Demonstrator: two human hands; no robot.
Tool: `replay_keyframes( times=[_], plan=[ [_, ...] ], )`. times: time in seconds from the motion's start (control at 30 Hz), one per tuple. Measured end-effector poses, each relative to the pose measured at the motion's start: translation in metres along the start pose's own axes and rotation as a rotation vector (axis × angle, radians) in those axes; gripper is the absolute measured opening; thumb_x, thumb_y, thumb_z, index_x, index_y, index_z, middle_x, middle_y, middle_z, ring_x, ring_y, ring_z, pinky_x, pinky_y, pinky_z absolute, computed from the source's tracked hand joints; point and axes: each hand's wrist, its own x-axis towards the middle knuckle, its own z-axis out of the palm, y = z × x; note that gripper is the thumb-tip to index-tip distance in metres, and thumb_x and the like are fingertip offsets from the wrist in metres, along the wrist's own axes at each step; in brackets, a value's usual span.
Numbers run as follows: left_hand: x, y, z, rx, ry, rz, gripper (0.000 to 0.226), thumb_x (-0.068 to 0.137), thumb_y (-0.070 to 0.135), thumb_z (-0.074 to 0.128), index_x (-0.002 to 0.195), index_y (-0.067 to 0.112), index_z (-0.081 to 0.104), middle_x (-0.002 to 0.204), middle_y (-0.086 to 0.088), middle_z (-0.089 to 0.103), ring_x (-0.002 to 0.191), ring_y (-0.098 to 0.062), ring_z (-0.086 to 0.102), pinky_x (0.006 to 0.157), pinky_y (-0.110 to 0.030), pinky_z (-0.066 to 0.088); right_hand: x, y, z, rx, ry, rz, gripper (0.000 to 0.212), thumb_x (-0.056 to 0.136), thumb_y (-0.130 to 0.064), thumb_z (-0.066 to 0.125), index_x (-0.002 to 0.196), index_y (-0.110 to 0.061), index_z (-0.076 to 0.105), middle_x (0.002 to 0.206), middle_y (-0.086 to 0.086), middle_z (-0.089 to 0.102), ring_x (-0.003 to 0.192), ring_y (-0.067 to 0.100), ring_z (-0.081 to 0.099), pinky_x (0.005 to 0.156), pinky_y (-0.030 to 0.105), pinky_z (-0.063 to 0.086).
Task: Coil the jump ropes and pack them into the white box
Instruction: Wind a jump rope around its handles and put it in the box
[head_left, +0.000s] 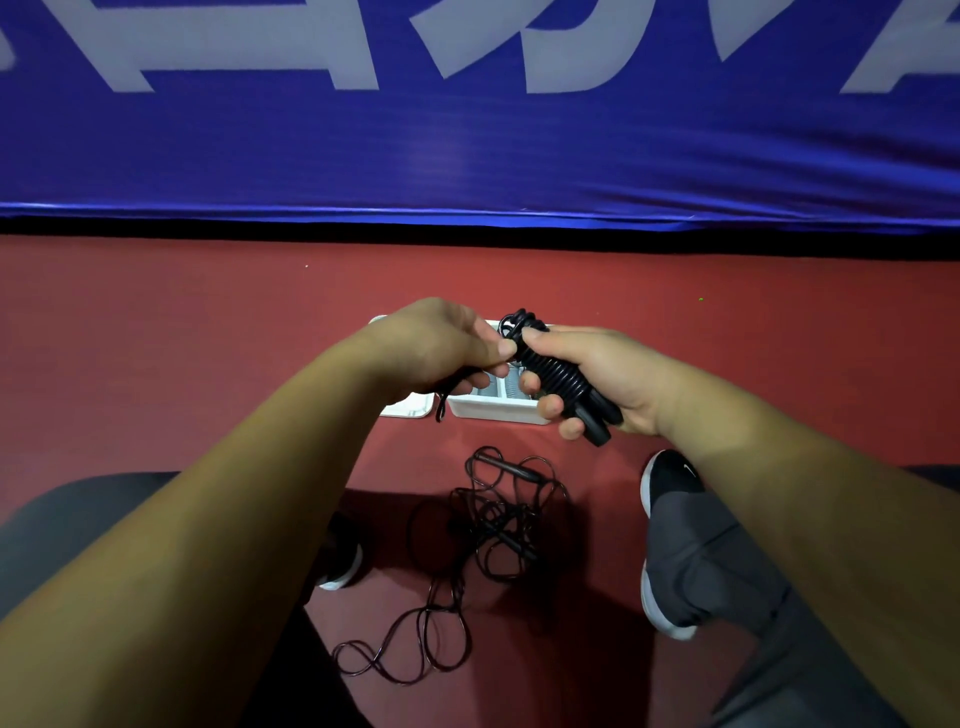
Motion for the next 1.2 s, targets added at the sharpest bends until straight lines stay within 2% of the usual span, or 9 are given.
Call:
replay_keyframes(
  times=[0.2, 0.33, 0.5, 0.63, 0.73, 0.83, 1.0, 1.1, 1.2],
  plan=[
    [-0.005, -0.006, 0.000, 0.102, -0.033, 0.047, 0.035, 0.100, 0.046, 0.067, 0.090, 0.013, 0.068, 0.073, 0.000, 0.070, 0.067, -0.014, 0.061, 0.068, -0.028, 0.053, 0.001, -0.001, 0.002, 0.033, 0.004, -0.006, 0.035, 0.098, -0.050, 0.068, 0.118, -0.022, 0.065, 0.086, 0.003, 0.059, 0.062, 0.017, 0.047, 0.052, 0.026, 0.037],
    [-0.012, -0.004, 0.004, 0.135, -0.081, 0.061, 0.044, 0.104, 0.050, 0.058, 0.095, 0.012, 0.079, 0.069, -0.002, 0.065, 0.061, -0.016, 0.056, 0.058, -0.028, 0.044, -0.002, -0.006, 0.010, -0.093, 0.092, -0.028, 0.048, 0.090, -0.071, 0.069, 0.101, -0.024, 0.073, 0.083, 0.003, 0.058, 0.059, 0.017, 0.046, 0.056, 0.027, 0.037],
    [-0.009, -0.013, 0.004, 0.065, -0.149, 0.061, 0.040, 0.105, 0.045, 0.059, 0.100, 0.011, 0.081, 0.072, -0.005, 0.063, 0.077, -0.028, 0.055, 0.075, -0.046, 0.040, -0.003, -0.008, 0.012, -0.156, 0.135, -0.041, 0.052, 0.095, -0.069, 0.062, 0.098, -0.018, 0.074, 0.083, 0.005, 0.060, 0.057, 0.018, 0.046, 0.054, 0.028, 0.037],
    [-0.006, -0.016, -0.004, 0.206, -0.188, 0.108, 0.027, 0.104, 0.031, 0.065, 0.086, 0.020, 0.082, 0.087, -0.016, 0.075, 0.083, -0.026, 0.062, 0.085, -0.055, 0.053, -0.001, -0.011, 0.006, -0.137, 0.170, -0.026, 0.053, 0.093, -0.068, 0.065, 0.095, -0.015, 0.073, 0.080, 0.005, 0.059, 0.056, 0.019, 0.047, 0.054, 0.028, 0.036],
    [-0.001, -0.020, -0.009, 0.284, -0.198, 0.091, 0.015, 0.100, 0.025, 0.071, 0.099, 0.032, 0.084, 0.092, -0.008, 0.079, 0.082, -0.017, 0.063, 0.084, -0.043, 0.052, -0.003, -0.012, 0.005, -0.138, 0.156, -0.010, 0.052, 0.093, -0.066, 0.066, 0.096, -0.014, 0.071, 0.079, 0.005, 0.059, 0.055, 0.018, 0.046, 0.053, 0.028, 0.035],
    [0.004, -0.026, -0.009, 0.337, -0.204, 0.078, 0.016, 0.097, 0.020, 0.074, 0.108, 0.027, 0.083, 0.093, -0.009, 0.080, 0.085, -0.016, 0.067, 0.094, -0.042, 0.057, -0.005, -0.014, 0.004, -0.114, 0.107, 0.019, 0.052, 0.094, -0.067, 0.065, 0.098, -0.015, 0.068, 0.077, 0.002, 0.057, 0.054, 0.017, 0.045, 0.050, 0.025, 0.034],
    [0.008, -0.025, 0.002, 0.377, -0.104, 0.118, 0.033, 0.093, 0.014, 0.079, 0.070, 0.038, 0.081, 0.072, 0.004, 0.075, 0.068, -0.006, 0.066, 0.073, -0.028, 0.058, -0.013, -0.017, 0.007, -0.142, -0.116, 0.132, 0.051, 0.098, -0.065, 0.058, 0.100, -0.014, 0.062, 0.075, 0.000, 0.053, 0.052, 0.013, 0.041, 0.043, 0.022, 0.032],
    [0.010, -0.022, 0.006, 0.429, -0.049, 0.159, 0.023, 0.088, 0.010, 0.075, 0.072, 0.026, 0.078, 0.073, -0.001, 0.074, 0.064, -0.006, 0.061, 0.068, -0.027, 0.052, -0.016, -0.012, 0.012, -0.193, -0.203, 0.214, 0.050, 0.102, -0.061, 0.050, 0.100, -0.012, 0.063, 0.073, 0.001, 0.052, 0.050, 0.013, 0.040, 0.042, 0.021, 0.032],
    [0.009, -0.013, 0.008, 0.454, -0.028, 0.203, 0.027, 0.086, 0.007, 0.065, 0.081, 0.029, 0.079, 0.078, 0.006, 0.076, 0.069, -0.006, 0.059, 0.071, -0.025, 0.050, -0.017, -0.007, 0.013, -0.258, -0.269, 0.309, 0.052, 0.103, -0.057, 0.049, 0.104, -0.009, 0.067, 0.072, 0.004, 0.052, 0.050, 0.015, 0.042, 0.044, 0.021, 0.032]
  ],
)
